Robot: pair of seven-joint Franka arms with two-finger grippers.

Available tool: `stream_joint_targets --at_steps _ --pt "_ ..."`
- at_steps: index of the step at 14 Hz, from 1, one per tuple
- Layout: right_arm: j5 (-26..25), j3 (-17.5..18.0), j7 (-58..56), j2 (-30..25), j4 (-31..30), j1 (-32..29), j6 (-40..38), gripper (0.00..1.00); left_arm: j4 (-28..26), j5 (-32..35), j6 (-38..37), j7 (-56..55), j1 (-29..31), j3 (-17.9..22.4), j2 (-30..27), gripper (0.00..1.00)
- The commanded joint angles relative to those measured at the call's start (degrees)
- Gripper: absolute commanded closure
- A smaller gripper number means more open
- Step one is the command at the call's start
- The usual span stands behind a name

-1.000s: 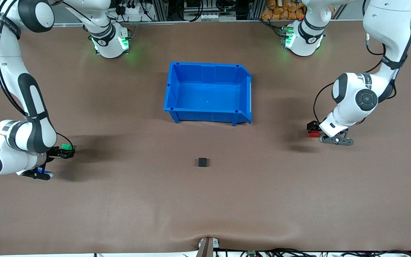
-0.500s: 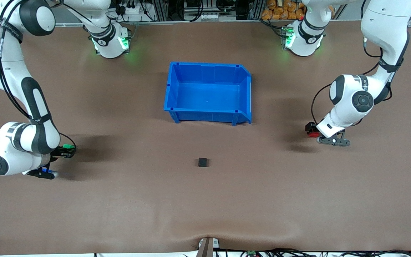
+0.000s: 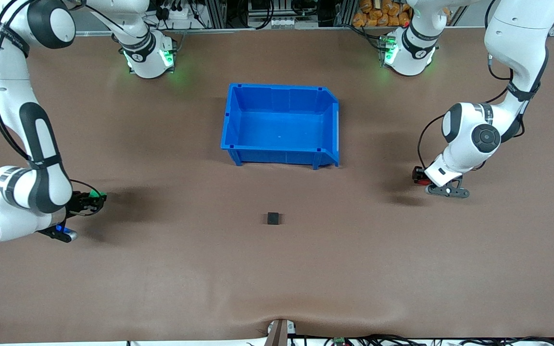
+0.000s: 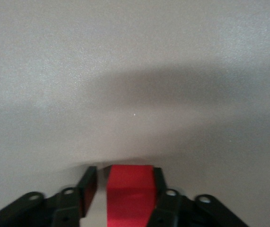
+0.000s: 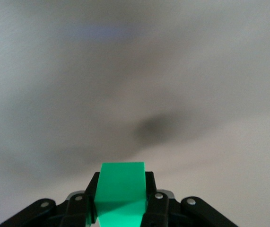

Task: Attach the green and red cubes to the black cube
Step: 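Carry the green cube with the right gripper while the left gripper carries the red cube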

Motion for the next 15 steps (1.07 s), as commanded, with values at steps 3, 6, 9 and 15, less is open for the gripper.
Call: stream_joint_targets --at_steps 3,6,9,15 --pt "15.3 0.4 23.9 0.3 5.2 5.2 -6.1 1.00 0.7 1.2 0.6 -2.5 -0.1 -0.3 0.1 1.00" --pt "21.7 0.4 36.3 0.2 5.1 8.4 -5.9 1.00 1.7 1.2 0.2 -7.5 -0.9 -1.3 -1.8 1.00" --pt "26.1 0.5 45.9 -0.2 5.3 12.7 -4.3 1.00 6.5 1.2 -0.5 -19.3 -1.0 -3.6 -2.6 1.00" --pt "28.4 0.4 64.9 0.6 4.2 24.7 15.9 1.00 22.0 1.1 -10.7 -55.6 -9.7 -6.4 2.3 1.00"
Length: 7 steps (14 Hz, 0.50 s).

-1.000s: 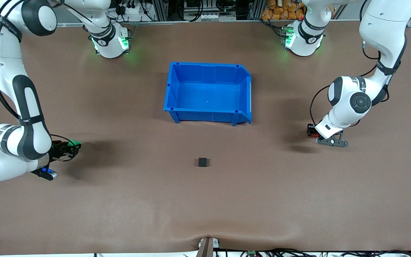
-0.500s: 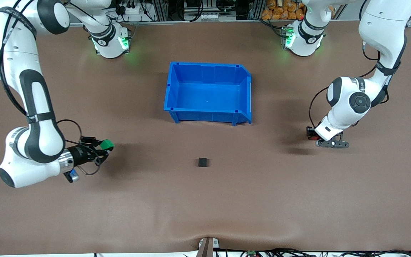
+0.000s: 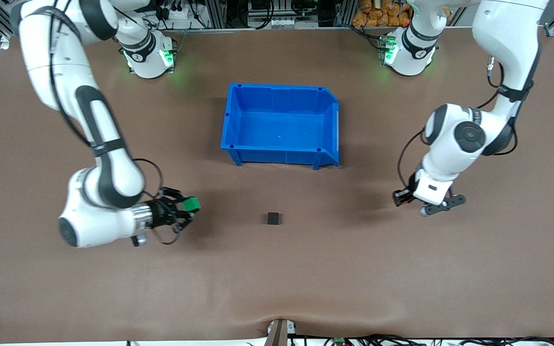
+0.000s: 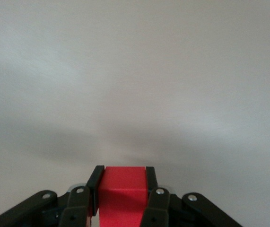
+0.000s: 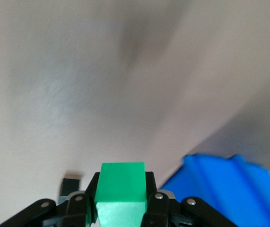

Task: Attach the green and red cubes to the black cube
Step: 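Carry the green cube with the right gripper while the left gripper carries the red cube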

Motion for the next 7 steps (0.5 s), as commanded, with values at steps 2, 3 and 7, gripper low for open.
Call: stream_joint_targets --at_steps 2,3,7 --pt "3.6 -0.6 9.4 1.2 -0.6 5.1 9.0 1.00 12.7 1.0 -6.7 -19.9 -4.8 0.2 7.0 1.00" --pt "3.6 -0.6 11.2 1.5 -0.9 6.5 11.5 1.00 16.6 1.0 -8.0 -26.5 -6.4 0.2 9.8 1.00" --pt "3.5 -0.6 18.4 4.3 -0.9 11.1 20.6 1.00 29.1 1.1 -8.3 -46.8 -11.1 0.6 19.3 1.00"
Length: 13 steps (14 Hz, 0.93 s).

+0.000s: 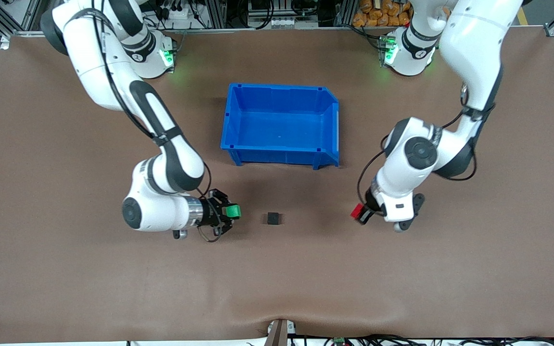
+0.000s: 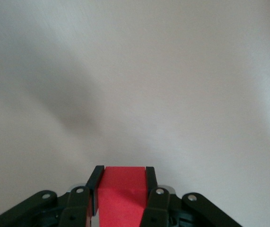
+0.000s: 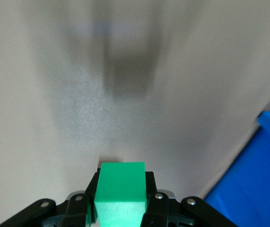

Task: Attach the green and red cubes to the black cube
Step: 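Carry the green cube with the right gripper while the left gripper carries the red cube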

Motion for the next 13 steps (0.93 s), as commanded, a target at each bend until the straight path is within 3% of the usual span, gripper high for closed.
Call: stream_joint_targets --at_steps 1,7,13 --pt "1.2 -0.6 4.7 1.6 0.4 2.6 6.2 1.00 9.2 0.9 -2.0 -9.4 -2.5 0.7 7.1 1.00" --pt "1.1 -0.6 8.9 5.1 0.4 6.9 16.9 1.00 13.4 0.4 -1.9 -24.0 -5.1 0.7 11.6 1.00" --pt "1.1 -0.7 9.0 5.6 -0.9 7.1 17.8 0.99 19.2 0.4 -1.2 -34.4 -10.7 0.9 17.6 1.00"
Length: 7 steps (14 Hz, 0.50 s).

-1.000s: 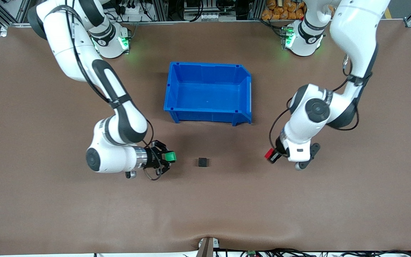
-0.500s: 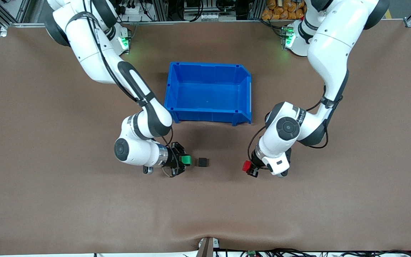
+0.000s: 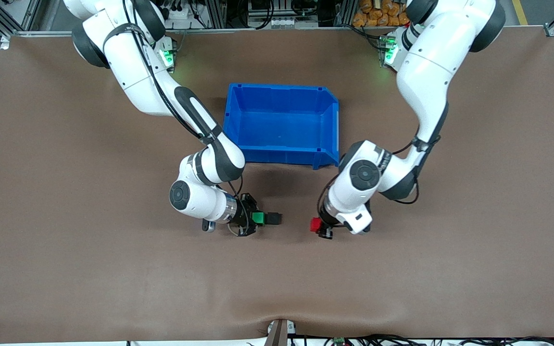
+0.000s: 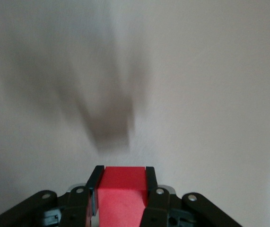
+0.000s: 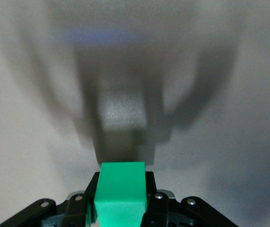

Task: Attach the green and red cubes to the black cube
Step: 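Lower the green cube beside the black cube while the left gripper lowers the red cube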

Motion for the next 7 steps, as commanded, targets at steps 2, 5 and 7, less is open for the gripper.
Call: stream_joint_targets --at_steps 2,5,7 --pt "1.0 -0.3 0.8 0.4 -0.4 0.6 0.7 0.79 4.1 0.4 -0.2 -4.3 -3.3 0.9 3.8 1.00" --pt "0.9 -0.3 0.8 0.7 -0.2 1.1 0.7 0.35 5.0 0.5 1.6 -7.3 -5.5 1.3 5.3 1.00" --pt "1.0 -0.3 1.1 0.8 -0.2 1.2 0.7 0.34 5.1 0.5 3.1 -9.0 -6.8 1.9 5.9 1.00"
